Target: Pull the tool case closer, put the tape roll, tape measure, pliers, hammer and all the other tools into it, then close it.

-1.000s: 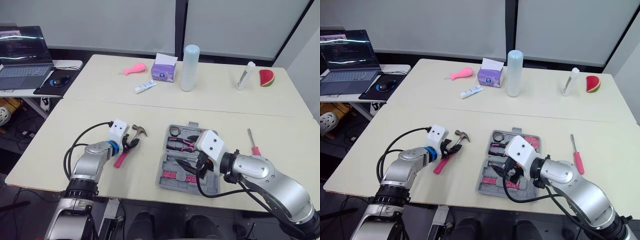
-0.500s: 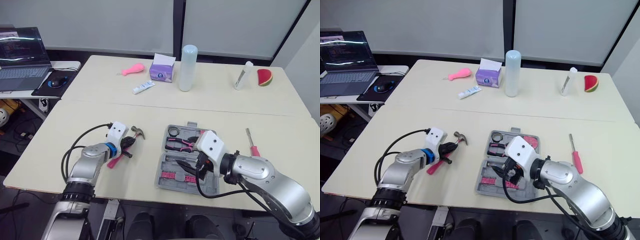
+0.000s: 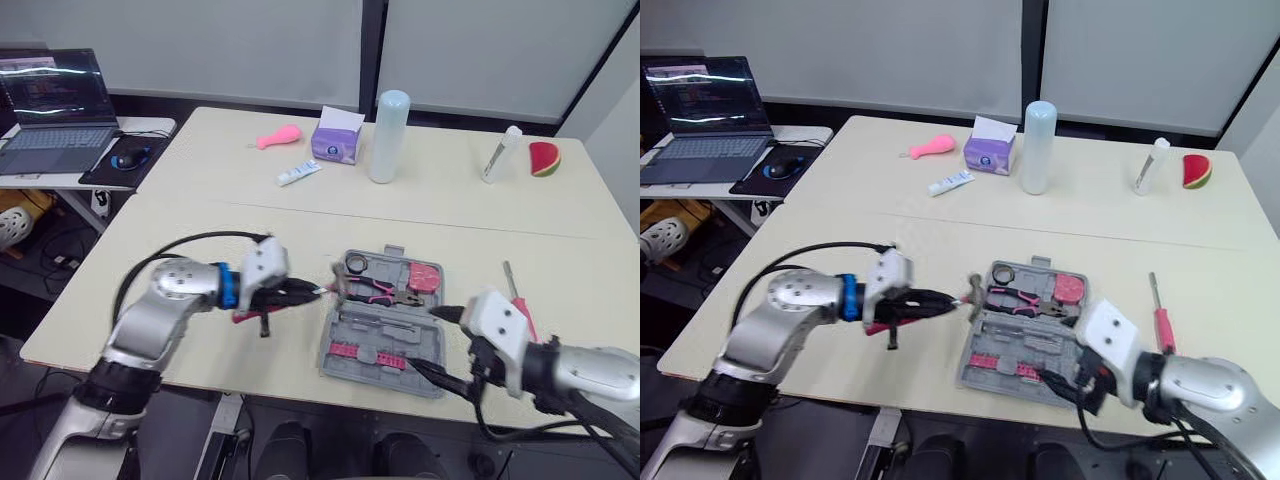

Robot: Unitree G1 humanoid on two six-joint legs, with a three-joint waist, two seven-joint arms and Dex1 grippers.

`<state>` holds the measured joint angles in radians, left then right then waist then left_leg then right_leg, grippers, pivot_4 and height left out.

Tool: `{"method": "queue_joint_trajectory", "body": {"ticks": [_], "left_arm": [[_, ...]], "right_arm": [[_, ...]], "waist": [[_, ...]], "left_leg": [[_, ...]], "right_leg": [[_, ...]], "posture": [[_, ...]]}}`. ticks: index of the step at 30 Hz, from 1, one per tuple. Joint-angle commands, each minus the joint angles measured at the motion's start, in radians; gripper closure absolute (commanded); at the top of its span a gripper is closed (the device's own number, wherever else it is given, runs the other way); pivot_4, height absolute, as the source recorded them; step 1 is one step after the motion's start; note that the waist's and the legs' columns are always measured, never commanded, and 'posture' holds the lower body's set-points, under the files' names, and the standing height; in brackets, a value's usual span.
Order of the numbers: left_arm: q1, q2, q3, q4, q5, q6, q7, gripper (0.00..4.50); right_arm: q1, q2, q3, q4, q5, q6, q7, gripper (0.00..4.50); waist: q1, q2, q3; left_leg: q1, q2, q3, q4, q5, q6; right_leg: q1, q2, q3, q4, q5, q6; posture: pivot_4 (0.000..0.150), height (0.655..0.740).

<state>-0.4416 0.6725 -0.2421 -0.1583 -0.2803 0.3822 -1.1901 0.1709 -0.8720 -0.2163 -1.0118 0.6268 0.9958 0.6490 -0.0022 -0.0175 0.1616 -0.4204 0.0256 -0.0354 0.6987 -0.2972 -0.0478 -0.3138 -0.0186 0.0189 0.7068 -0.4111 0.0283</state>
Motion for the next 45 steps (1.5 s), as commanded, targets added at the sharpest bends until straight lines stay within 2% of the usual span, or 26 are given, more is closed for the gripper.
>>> {"method": "queue_joint_trajectory", "body": {"ticks": [1, 7, 17, 24, 45], "left_arm": [[-0.066, -0.039, -0.102, -0.054, 0.032, 0.007, -0.031, 4.40], [-0.167, -0.139, -0.291, -0.021, 0.151, 0.034, -0.025, 4.40], [-0.279, -0.315, -0.483, 0.111, 0.316, 0.049, 0.009, 4.40], [-0.274, -0.383, -0.510, 0.177, 0.379, 0.047, 0.058, 4.40], [-0.246, -0.508, -0.502, 0.292, 0.430, 0.100, 0.170, 4.40]], "right_arm": [[0.099, -0.067, -0.111, -0.035, 0.041, -0.039, 0.048, 0.00], [0.266, -0.121, -0.224, -0.035, 0.033, -0.074, 0.067, 0.00], [0.326, -0.137, -0.272, -0.035, 0.023, -0.055, 0.044, 0.00], [0.319, -0.136, -0.265, -0.035, 0.019, -0.048, 0.028, 0.00], [0.340, -0.137, -0.270, -0.035, 0.043, -0.067, -0.014, 0.00]], "waist": [[-0.002, 0.000, 0.000], [0.000, 0.000, 0.000], [0.004, 0.000, 0.000], [0.003, 0.000, 0.000], [0.008, 0.000, 0.000]], "left_leg": [[0.000, 0.000, 0.000, 0.000, 0.000, 0.000], [0.002, 0.001, 0.005, -0.001, -0.001, 0.001], [0.003, 0.000, 0.007, -0.001, 0.000, 0.001], [0.003, 0.000, 0.008, -0.001, -0.001, 0.001], [0.003, 0.000, 0.009, -0.001, 0.000, 0.001]], "right_leg": [[0.001, 0.000, 0.000, -0.001, 0.000, 0.000], [0.005, 0.004, 0.002, -0.003, 0.000, 0.000], [0.011, 0.004, 0.002, -0.009, 0.000, 0.000], [0.011, 0.004, 0.002, -0.010, 0.000, 0.000], [0.012, 0.004, 0.002, -0.010, 0.000, 0.000]], "posture": [[0.150, 0.7161], [0.150, 0.7161], [0.150, 0.7161], [0.150, 0.7161], [0.150, 0.7161]]}}
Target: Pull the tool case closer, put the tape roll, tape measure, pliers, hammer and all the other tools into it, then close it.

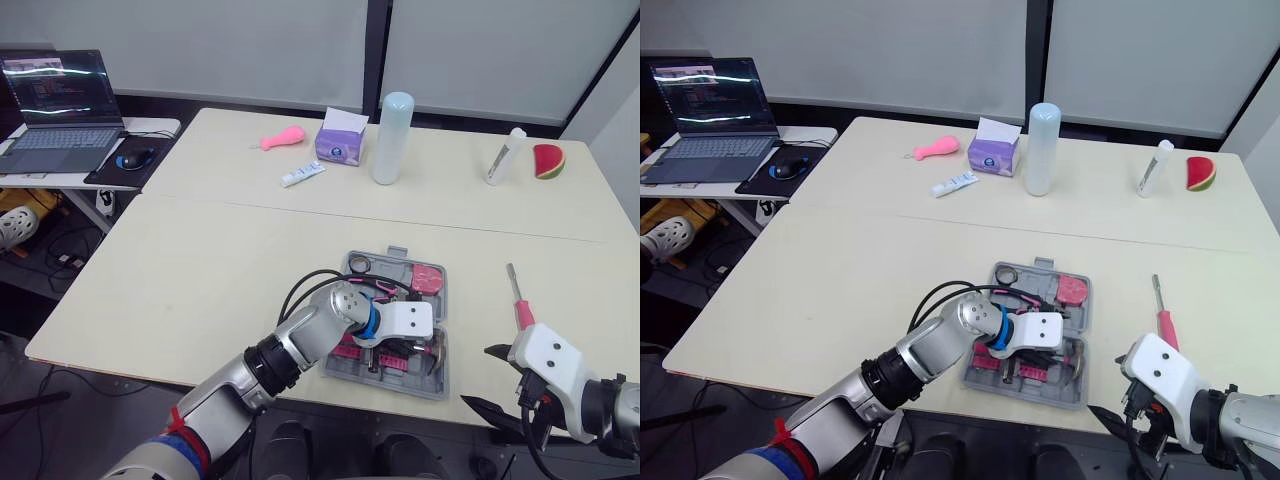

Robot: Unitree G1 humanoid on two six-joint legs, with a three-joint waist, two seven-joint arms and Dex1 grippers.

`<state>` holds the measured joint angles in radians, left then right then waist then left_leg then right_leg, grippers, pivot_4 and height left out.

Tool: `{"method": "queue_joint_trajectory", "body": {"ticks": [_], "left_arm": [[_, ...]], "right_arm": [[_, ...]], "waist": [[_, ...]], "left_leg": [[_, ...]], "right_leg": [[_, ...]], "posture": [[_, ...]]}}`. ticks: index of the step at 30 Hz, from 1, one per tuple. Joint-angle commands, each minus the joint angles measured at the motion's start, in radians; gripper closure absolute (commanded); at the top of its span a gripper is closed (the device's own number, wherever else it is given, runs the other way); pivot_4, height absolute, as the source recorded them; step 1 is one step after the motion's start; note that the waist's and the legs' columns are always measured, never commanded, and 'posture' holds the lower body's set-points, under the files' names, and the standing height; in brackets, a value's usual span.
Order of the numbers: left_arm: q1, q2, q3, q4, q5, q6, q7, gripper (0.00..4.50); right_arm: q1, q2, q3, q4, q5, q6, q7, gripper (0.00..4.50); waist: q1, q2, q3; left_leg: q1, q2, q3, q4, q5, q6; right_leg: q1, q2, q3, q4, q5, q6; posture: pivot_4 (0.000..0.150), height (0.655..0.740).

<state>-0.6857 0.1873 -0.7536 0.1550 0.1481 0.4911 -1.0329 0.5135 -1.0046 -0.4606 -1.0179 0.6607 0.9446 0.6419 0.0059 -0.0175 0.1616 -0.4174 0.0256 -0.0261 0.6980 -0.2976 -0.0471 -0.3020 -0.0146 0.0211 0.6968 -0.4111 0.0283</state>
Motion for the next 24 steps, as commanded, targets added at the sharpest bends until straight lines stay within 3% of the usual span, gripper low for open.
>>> {"method": "queue_joint_trajectory", "body": {"ticks": [1, 2, 15, 17, 19, 21, 24], "left_arm": [[-0.001, -0.024, 0.010, -0.021, 0.002, -0.008, 0.014, 4.40], [0.000, -0.026, 0.011, -0.022, 0.002, -0.007, 0.017, 4.40], [-0.041, -0.015, 0.186, -0.215, -0.132, 0.155, 0.003, 0.49], [-0.049, 0.009, 0.226, -0.204, -0.163, 0.100, -0.014, 0.49], [-0.051, 0.088, 0.241, -0.173, -0.200, -0.017, -0.127, 0.49], [-0.042, 0.187, 0.218, -0.128, -0.204, -0.157, -0.245, 0.89], [-0.027, 0.246, 0.200, -0.098, -0.205, -0.229, -0.308, 1.70]], "right_arm": [[-0.004, -0.004, -0.026, -0.029, 0.010, -0.015, -0.008, 0.00], [-0.005, -0.004, -0.026, -0.029, 0.011, -0.015, -0.009, 0.00], [-0.017, 0.004, -0.030, -0.029, 0.027, -0.014, -0.028, 0.00], [-0.020, 0.005, -0.031, -0.029, 0.029, -0.012, -0.032, 0.00], [-0.030, 0.007, -0.026, -0.029, 0.028, -0.009, -0.037, 0.00], [-0.048, 0.010, -0.018, -0.029, 0.026, -0.003, -0.044, 0.00], [-0.060, 0.013, -0.014, -0.029, 0.024, 0.004, -0.048, 0.00]], "waist": [[0.000, 0.000, 0.000], [0.001, 0.000, 0.000], [0.002, 0.000, 0.000], [0.002, 0.000, 0.000], [-0.001, 0.000, 0.000], [-0.006, 0.001, -0.001], [-0.005, 0.002, -0.001]], "left_leg": [[0.000, 0.000, 0.000, 0.000, 0.000, 0.000], [0.000, 0.000, 0.000, 0.000, 0.000, 0.000], [0.000, 0.000, 0.000, 0.000, 0.000, 0.000], [0.000, 0.000, 0.000, 0.000, 0.000, 0.000], [0.000, 0.001, 0.001, 0.000, 0.000, 0.000], [0.001, 0.001, 0.001, -0.001, 0.000, 0.000], [0.002, 0.001, 0.001, 0.000, 0.000, 0.000]], "right_leg": [[0.000, 0.000, 0.000, 0.000, 0.000, 0.000], [0.000, 0.000, 0.000, 0.000, 0.000, 0.000], [0.000, 0.000, 0.000, 0.000, 0.000, 0.000], [0.000, 0.000, 0.000, 0.000, 0.000, 0.000], [0.000, 0.000, 0.000, 0.000, 0.000, 0.000], [0.000, 0.000, 0.000, 0.000, 0.000, 0.000], [0.000, 0.001, 0.000, 0.000, 0.000, 0.000]], "posture": [[0.150, 0.7161], [0.150, 0.7161], [0.150, 0.7161], [0.150, 0.7161], [0.150, 0.7161], [0.150, 0.7161], [0.150, 0.7161]]}}
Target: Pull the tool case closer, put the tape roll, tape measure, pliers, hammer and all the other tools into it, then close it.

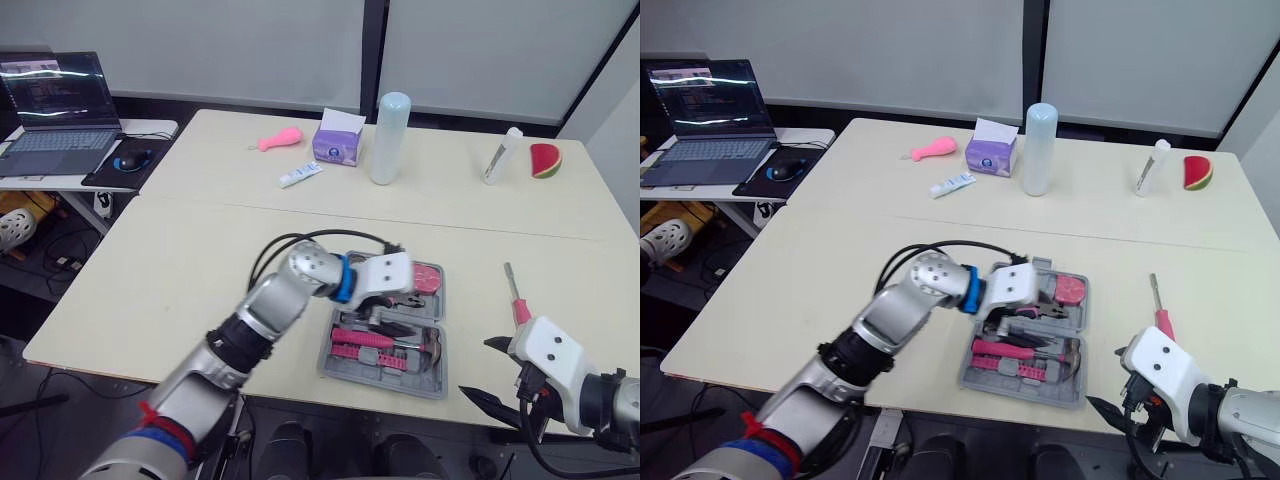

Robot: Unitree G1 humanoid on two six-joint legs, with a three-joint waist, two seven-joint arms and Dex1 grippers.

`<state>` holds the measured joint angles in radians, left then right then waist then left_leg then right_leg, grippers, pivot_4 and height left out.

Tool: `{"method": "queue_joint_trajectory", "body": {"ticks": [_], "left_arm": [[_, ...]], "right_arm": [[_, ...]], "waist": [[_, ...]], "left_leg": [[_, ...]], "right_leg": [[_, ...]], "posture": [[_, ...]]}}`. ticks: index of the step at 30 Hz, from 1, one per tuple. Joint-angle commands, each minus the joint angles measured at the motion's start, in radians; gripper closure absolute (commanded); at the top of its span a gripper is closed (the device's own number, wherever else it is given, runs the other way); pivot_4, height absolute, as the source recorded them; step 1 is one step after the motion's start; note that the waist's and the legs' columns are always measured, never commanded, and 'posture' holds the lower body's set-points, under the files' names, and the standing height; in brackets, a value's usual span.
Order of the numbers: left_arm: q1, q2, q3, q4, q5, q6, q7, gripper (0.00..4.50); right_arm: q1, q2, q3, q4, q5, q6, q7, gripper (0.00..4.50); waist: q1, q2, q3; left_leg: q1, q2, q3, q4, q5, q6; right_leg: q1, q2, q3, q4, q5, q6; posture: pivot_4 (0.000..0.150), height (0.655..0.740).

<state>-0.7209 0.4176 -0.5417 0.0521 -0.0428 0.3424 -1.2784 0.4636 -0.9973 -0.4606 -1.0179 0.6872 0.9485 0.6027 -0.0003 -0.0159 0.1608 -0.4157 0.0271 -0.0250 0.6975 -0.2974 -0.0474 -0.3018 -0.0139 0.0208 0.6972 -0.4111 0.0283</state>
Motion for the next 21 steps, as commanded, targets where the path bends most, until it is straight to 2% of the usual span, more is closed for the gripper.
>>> {"method": "queue_joint_trajectory", "body": {"ticks": [1, 9, 17, 21], "left_arm": [[0.013, 0.020, -0.012, 0.015, -0.009, -0.093, -0.064, 2.01], [0.055, 0.005, -0.035, 0.077, 0.063, -0.159, -0.015, 4.49], [0.067, -0.052, -0.069, 0.163, 0.147, -0.198, 0.054, 4.49], [0.077, -0.048, -0.101, 0.204, 0.211, -0.251, 0.079, 4.49]], "right_arm": [[-0.011, 0.006, -0.012, -0.029, -0.002, 0.001, -0.009, 0.00], [-0.014, 0.002, -0.008, -0.029, 0.013, 0.000, -0.019, 0.00], [-0.018, -0.001, -0.014, -0.029, 0.018, 0.007, -0.016, 0.00], [-0.016, -0.003, -0.017, -0.029, 0.021, 0.008, -0.017, 0.00]], "waist": [[0.003, 0.000, 0.000], [0.024, 0.000, 0.000], [0.022, 0.000, 0.000], [0.023, 0.000, 0.000]], "left_leg": [[-0.001, 0.000, 0.000, 0.000, 0.000, 0.000], [-0.003, -0.001, 0.000, 0.001, -0.001, 0.001], [-0.002, -0.001, 0.000, 0.001, -0.001, 0.001], [-0.002, -0.001, 0.000, 0.001, -0.001, 0.001]], "right_leg": [[0.000, 0.000, 0.000, -0.001, 0.000, 0.000], [0.000, -0.001, 0.000, -0.001, 0.000, 0.000], [0.000, -0.001, 0.000, -0.001, 0.000, 0.000], [0.000, -0.001, 0.000, -0.001, 0.000, 0.000]], "posture": [[0.150, 0.7161], [0.150, 0.7161], [0.150, 0.7161], [0.150, 0.7161]]}}
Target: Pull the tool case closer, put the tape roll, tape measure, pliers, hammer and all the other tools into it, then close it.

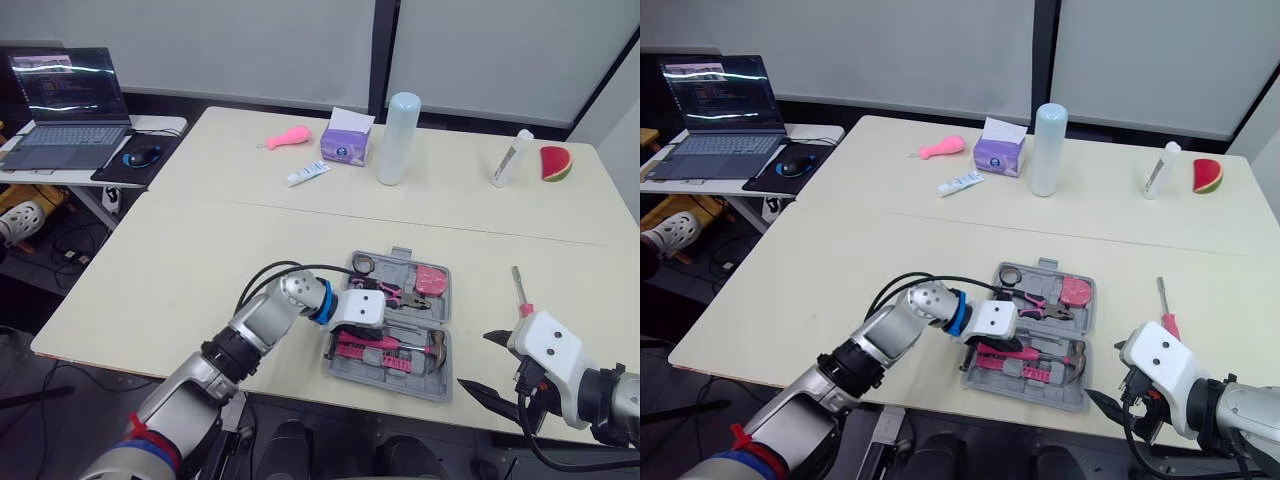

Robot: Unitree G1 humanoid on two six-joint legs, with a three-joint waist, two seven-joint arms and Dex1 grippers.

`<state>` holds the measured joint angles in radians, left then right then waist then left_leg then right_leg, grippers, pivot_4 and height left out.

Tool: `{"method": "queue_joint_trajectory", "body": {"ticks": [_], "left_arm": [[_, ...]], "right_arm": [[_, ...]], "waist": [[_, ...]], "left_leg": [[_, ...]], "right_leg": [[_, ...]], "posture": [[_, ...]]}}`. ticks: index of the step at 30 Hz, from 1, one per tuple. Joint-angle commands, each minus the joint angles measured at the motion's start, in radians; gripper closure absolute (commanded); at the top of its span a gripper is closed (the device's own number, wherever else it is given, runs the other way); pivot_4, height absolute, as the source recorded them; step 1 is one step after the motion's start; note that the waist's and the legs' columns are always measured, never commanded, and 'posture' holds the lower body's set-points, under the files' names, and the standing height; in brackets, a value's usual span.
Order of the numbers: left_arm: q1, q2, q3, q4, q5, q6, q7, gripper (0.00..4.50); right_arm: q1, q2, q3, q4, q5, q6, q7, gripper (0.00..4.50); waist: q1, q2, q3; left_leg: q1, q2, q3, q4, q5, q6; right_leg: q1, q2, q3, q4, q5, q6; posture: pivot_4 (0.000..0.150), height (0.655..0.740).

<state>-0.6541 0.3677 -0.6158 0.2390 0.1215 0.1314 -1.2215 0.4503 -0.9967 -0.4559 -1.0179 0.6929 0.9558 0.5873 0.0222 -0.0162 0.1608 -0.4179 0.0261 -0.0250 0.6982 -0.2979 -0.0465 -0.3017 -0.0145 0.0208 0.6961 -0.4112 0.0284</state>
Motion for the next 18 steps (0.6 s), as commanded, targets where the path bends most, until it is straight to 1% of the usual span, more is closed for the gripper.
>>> {"method": "queue_joint_trajectory", "body": {"ticks": [1, 6, 8, 11, 14, 18], "left_arm": [[0.012, 0.005, -0.033, 0.028, 0.063, -0.058, 0.031, 4.49], [0.034, 0.012, -0.048, 0.063, 0.123, -0.112, 0.080, 4.49], [0.039, 0.009, -0.044, 0.077, 0.127, -0.120, 0.090, 4.49], [0.057, -0.012, -0.007, 0.050, 0.070, -0.082, 0.079, 4.49], [0.067, -0.024, 0.106, -0.049, -0.073, 0.029, 0.045, 4.49], [0.071, 0.043, 0.275, -0.137, -0.221, 0.120, 0.022, 4.49]], "right_arm": [[-0.002, -0.004, -0.023, -0.029, 0.016, 0.001, -0.002, 0.00], [-0.002, -0.007, -0.023, -0.029, 0.022, 0.000, -0.008, 0.00], [-0.005, -0.010, -0.020, -0.029, 0.024, -0.001, -0.010, 0.00], [-0.017, -0.007, -0.012, -0.029, 0.014, -0.014, -0.009, 0.00], [-0.048, 0.006, -0.020, -0.018, 0.002, -0.023, -0.008, 0.00], [-0.092, 0.019, -0.044, 0.025, -0.034, -0.057, -0.003, 0.00]], "waist": [[0.000, 0.000, 0.000], [0.001, 0.001, -0.001], [0.001, 0.001, -0.002], [0.001, 0.002, -0.004], [0.000, 0.002, -0.004], [-0.005, 0.001, -0.003]], "left_leg": [[0.000, 0.000, 0.000, 0.000, 0.000, 0.000], [0.001, 0.000, 0.000, 0.000, 0.000, 0.000], [0.001, 0.000, 0.000, 0.000, 0.000, 0.000], [0.002, 0.000, 0.000, 0.000, 0.000, 0.000], [0.003, 0.000, -0.001, 0.000, 0.000, 0.000], [0.001, 0.001, -0.001, 0.000, 0.000, 0.000]], "right_leg": [[0.000, 0.000, 0.000, 0.000, 0.000, 0.000], [0.001, 0.000, 0.000, 0.000, 0.000, 0.000], [0.001, 0.000, 0.000, 0.000, 0.000, 0.000], [0.002, 0.000, 0.000, 0.000, 0.000, 0.000], [0.002, 0.000, 0.000, 0.000, 0.000, 0.000], [0.000, 0.000, 0.000, 0.001, 0.000, 0.000]], "posture": [[0.150, 0.7161], [0.150, 0.7161], [0.150, 0.7161], [0.150, 0.7161], [0.150, 0.7161], [0.150, 0.7161]]}}
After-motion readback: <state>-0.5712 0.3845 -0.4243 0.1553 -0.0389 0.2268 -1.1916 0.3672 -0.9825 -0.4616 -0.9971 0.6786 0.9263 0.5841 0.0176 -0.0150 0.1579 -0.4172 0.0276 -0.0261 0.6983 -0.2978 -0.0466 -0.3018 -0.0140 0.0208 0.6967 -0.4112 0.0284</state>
